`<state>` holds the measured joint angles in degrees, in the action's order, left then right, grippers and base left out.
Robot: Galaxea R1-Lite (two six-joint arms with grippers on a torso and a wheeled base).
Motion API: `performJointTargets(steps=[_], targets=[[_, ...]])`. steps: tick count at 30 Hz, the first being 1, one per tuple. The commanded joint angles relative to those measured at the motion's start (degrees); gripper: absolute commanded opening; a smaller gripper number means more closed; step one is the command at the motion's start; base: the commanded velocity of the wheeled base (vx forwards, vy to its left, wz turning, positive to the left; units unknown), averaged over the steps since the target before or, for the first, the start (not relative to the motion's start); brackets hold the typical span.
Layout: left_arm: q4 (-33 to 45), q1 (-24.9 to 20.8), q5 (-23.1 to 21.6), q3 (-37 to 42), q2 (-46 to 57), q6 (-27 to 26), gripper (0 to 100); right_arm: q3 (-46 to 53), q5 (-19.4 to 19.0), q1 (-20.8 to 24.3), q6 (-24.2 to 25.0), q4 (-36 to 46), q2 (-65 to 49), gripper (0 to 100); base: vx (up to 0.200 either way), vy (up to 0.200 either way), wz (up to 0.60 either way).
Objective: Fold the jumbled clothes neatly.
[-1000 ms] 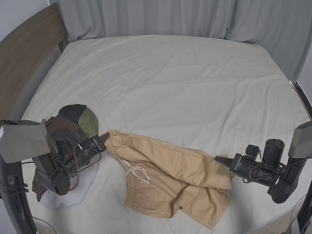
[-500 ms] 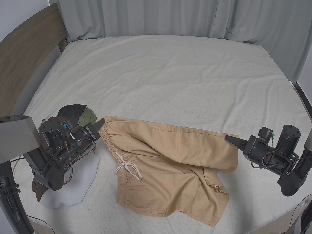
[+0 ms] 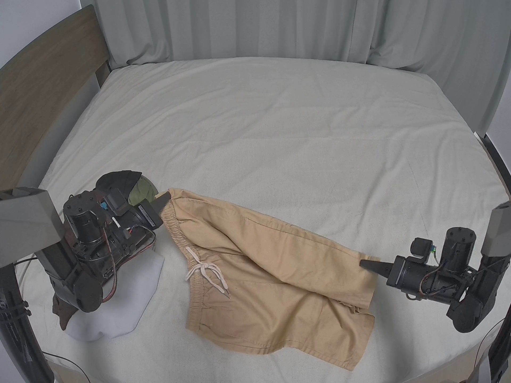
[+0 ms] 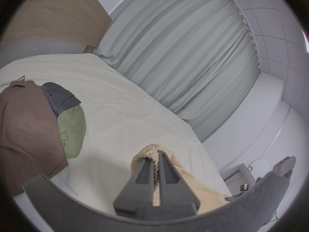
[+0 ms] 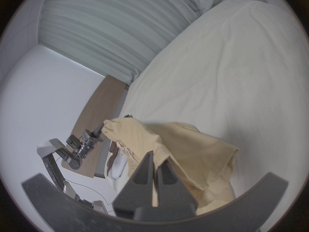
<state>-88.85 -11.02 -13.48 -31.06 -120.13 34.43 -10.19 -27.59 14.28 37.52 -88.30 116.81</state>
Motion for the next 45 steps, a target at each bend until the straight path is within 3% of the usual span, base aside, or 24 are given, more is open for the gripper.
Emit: performJointTargets(steps=[1,10,11,23,33,45], targets=[[0.0,-0.1,-0.1,1.1,-1.2,-0.1,0,0.3,-0.1,0.3,-0.8,-0.1,6.4,0,0.0,0.0,0.0],[0.0,-0.1,-0.1,1.2,-1.9,-1.0,0,-0.4,-0.1,0.8,-0.7,-0.1,7.0,0,0.0,0.0,0.0],[0.0,-0.1,-0.1,1.2,-1.9,-1.0,0,-0.6,-0.1,1.0,-0.6,-0.1,7.0,100,0.0,0.0,0.0],[0.0,-0.1,-0.1,1.1,-1.8,-1.0,0,-5.2,0.3,1.8,0.1,-0.2,9.2,100,0.0,0.0,0.0],[0.0,-0.2,-0.1,1.1,-1.6,-1.0,0,-8.2,3.9,3.5,6.3,-0.1,11.7,100,0.0,0.0,0.0],[0.0,-0.1,-0.1,1.0,-1.5,-1.0,0,-11.0,4.3,3.8,9.4,-0.3,14.6,100,0.0,0.0,0.0]])
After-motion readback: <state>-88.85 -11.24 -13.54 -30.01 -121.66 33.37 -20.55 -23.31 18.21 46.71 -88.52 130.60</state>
